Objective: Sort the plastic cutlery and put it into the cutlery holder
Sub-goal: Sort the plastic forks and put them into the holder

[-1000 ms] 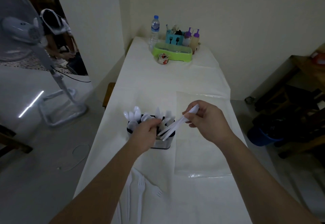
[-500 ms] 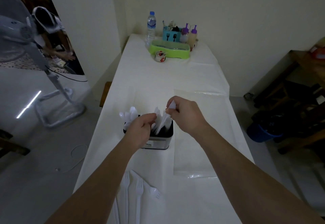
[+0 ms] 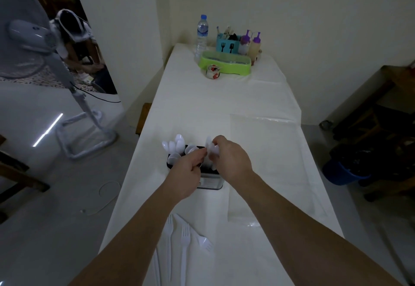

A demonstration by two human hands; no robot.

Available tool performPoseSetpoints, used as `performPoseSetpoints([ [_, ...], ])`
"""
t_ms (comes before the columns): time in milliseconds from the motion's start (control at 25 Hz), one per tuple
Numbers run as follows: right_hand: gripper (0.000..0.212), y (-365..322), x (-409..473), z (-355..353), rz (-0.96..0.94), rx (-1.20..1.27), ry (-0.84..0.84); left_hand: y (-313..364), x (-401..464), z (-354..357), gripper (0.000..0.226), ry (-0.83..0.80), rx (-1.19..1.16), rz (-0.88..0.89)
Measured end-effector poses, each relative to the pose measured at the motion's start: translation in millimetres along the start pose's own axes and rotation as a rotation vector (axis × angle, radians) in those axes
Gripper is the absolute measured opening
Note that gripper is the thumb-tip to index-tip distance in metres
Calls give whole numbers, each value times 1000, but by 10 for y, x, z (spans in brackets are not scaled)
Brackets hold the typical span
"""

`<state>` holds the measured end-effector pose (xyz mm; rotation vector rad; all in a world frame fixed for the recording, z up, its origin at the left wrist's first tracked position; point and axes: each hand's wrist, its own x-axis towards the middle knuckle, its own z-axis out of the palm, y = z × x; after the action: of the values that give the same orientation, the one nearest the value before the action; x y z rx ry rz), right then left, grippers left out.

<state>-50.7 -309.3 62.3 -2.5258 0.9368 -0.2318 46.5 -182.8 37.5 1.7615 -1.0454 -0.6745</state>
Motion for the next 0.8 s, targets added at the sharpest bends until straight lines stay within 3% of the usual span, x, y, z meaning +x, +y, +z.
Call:
performPoseSetpoints([
  [80, 13, -16, -21, 28, 16, -5, -7, 12, -49, -1, 25, 4, 2, -23],
  [200, 8, -61, -6, 16, 62, 39, -31, 127, -146, 11, 47, -22, 123, -34],
  [320, 8, -109, 9, 6, 99, 14, -56, 294, -252, 3, 51, -12, 225, -20],
  [480, 37, -121, -53, -69, 75, -43, -69, 355, -486, -119, 42, 82, 239, 4],
  [600, 55, -142, -223, -175, 53, -93, 39, 232, -730, -235, 40, 144, 293, -44],
  [720, 44, -232, -548, -172, -28, -11, 265, 17, -1009, -318, 39, 147, 449, -72],
  [800, 32, -281, -823, -30, -103, 28, 327, -168, -1198, -349, 39, 155, 524, -142],
])
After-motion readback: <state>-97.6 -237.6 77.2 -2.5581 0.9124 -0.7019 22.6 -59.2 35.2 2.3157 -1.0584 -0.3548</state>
